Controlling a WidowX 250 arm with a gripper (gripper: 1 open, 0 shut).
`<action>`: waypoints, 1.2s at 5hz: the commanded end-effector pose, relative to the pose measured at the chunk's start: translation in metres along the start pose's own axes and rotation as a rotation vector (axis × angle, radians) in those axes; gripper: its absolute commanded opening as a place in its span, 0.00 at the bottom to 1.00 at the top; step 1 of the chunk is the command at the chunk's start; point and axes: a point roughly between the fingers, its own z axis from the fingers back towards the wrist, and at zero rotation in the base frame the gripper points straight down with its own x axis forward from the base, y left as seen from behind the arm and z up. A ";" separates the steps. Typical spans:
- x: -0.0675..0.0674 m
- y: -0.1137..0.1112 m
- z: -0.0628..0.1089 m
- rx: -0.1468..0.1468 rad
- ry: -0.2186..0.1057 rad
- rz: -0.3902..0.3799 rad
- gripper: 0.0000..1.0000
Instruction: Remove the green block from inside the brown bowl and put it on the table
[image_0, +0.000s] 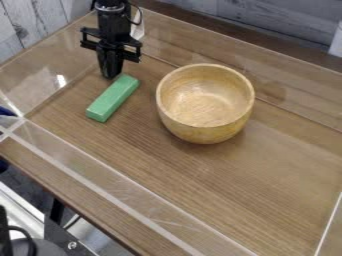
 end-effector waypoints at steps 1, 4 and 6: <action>0.001 0.015 0.024 0.019 -0.052 0.027 0.00; -0.004 0.024 0.025 0.001 -0.005 0.085 0.00; 0.003 0.023 0.010 -0.039 -0.060 0.104 0.00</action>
